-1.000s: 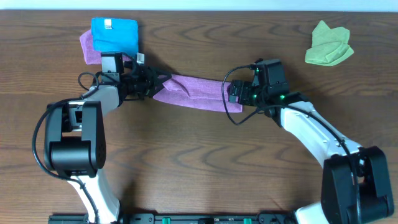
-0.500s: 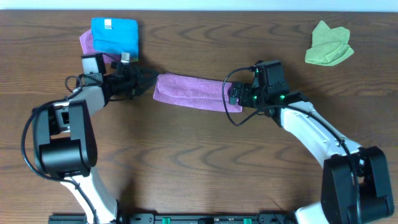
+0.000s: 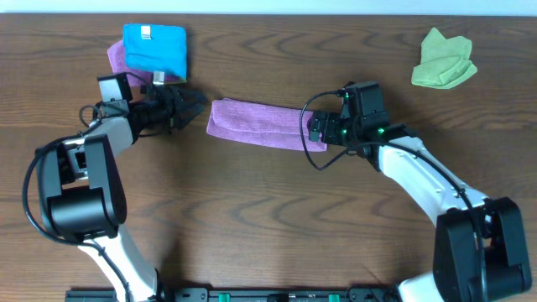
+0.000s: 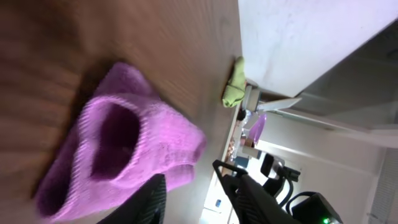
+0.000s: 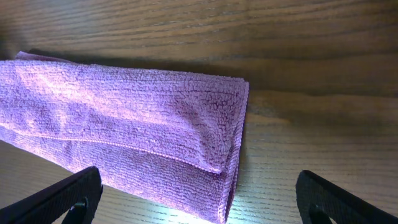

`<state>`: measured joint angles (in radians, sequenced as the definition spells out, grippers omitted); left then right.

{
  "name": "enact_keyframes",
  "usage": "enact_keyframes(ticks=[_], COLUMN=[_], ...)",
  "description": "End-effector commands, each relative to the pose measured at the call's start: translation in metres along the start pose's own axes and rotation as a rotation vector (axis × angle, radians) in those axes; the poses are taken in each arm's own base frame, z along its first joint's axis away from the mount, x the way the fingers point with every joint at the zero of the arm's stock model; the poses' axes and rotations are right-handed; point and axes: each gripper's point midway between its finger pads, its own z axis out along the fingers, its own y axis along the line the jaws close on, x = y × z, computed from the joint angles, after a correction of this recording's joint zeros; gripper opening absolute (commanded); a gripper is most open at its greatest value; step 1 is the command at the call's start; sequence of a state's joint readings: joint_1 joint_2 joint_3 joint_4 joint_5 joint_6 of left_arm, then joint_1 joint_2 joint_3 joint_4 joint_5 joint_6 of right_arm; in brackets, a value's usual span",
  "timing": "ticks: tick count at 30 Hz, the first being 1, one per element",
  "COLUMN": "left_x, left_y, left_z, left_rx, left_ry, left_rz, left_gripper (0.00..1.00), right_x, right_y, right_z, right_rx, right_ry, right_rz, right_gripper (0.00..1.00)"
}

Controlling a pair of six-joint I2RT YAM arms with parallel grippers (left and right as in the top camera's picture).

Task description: Fold the cloth

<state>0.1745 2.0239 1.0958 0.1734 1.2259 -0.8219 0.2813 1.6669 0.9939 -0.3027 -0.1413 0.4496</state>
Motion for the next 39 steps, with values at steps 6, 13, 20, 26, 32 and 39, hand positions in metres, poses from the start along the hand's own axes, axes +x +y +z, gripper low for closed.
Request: enact_keyframes(ticks=[6, 13, 20, 26, 32, 39], left_x=[-0.002, -0.006, -0.004, -0.006, -0.008, -0.012], left_y=[-0.034, -0.024, 0.019, 0.025, 0.023, 0.024], left_z=[0.046, 0.067, 0.04, 0.037, 0.041, 0.049], left_rx=[-0.023, -0.23, -0.783, -0.961, -1.041, -1.033], left_ry=[-0.002, -0.068, -0.096, -0.149, -0.187, -0.203], left_rz=[0.065, 0.148, 0.332, 0.441, 0.532, 0.55], left_gripper=[0.08, 0.06, 0.06, 0.06, 0.06, 0.06], right_x=[0.001, 0.005, -0.008, -0.002, 0.024, 0.039], right_y=[0.015, 0.02, 0.006, -0.003, -0.01, -0.012], right_z=[-0.007, -0.015, -0.026, -0.026, -0.016, -0.007], right_rx=[-0.073, -0.205, -0.306, -0.313, -0.316, -0.351], right_ry=[0.022, 0.114, 0.135, 0.155, 0.194, 0.186], right_rz=[0.086, 0.298, 0.36, 0.383, 0.42, 0.483], right_gripper=[0.99, 0.99, 0.99, 0.99, 0.99, 0.99])
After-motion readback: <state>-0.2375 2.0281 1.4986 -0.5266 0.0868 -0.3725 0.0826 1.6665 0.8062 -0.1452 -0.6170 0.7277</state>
